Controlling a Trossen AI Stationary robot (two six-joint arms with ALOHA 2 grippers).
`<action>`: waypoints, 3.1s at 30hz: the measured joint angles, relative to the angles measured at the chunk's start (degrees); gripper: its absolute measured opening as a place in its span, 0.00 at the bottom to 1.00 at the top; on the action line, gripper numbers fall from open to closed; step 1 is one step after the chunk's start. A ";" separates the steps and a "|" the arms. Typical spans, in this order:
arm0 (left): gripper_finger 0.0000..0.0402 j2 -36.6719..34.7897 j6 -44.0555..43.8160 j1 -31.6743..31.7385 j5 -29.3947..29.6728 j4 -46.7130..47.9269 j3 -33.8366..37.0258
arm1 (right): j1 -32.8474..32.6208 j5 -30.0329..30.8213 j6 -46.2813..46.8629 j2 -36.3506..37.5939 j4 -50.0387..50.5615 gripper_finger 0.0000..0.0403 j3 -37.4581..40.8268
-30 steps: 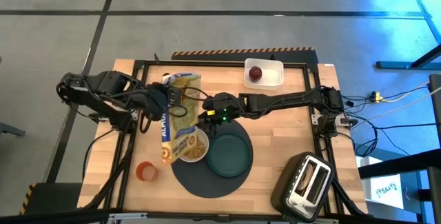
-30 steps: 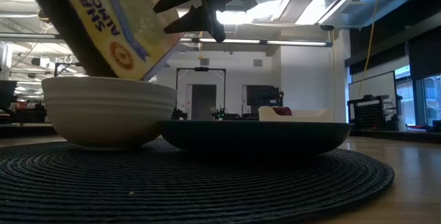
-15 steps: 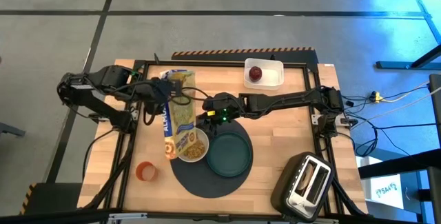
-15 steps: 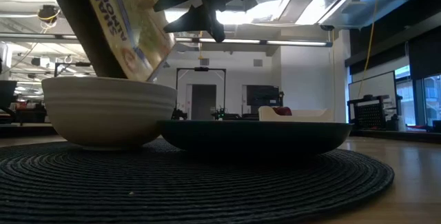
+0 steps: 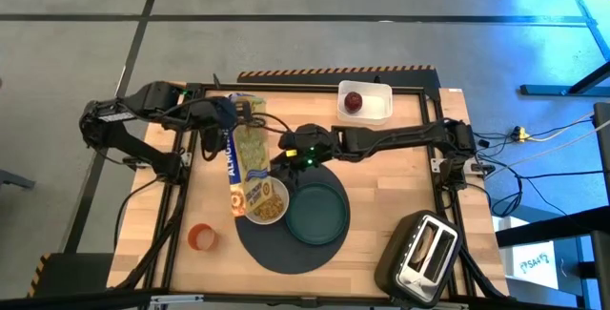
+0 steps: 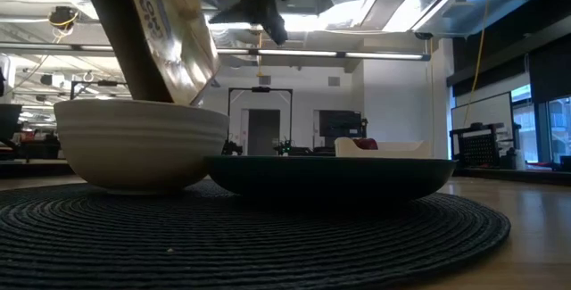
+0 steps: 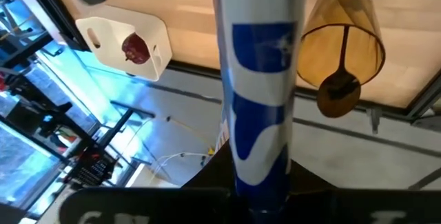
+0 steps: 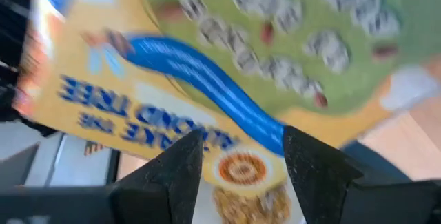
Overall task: Arrange a breakfast setting
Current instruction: Pour the cereal from the blue cereal box into the white bowl
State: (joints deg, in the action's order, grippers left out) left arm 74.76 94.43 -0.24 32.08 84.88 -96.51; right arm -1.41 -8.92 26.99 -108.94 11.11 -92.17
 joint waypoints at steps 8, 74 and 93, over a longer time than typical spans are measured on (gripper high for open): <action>0.03 -1.36 -0.01 3.42 -3.30 -0.40 0.00 | 0.00 -0.31 1.74 0.02 11.91 0.48 -10.18; 0.00 -9.20 -69.23 37.37 -67.46 -52.26 11.23 | 1.44 24.86 -41.05 25.54 28.04 0.78 -42.83; 0.00 -2.25 -99.69 28.83 -63.47 -118.65 39.23 | 10.29 9.76 -30.32 21.69 28.75 0.80 -41.98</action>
State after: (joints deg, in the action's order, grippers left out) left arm 72.51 -5.26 28.58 -31.39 -33.77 -57.28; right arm 8.88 0.84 -3.33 -87.25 39.87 -134.15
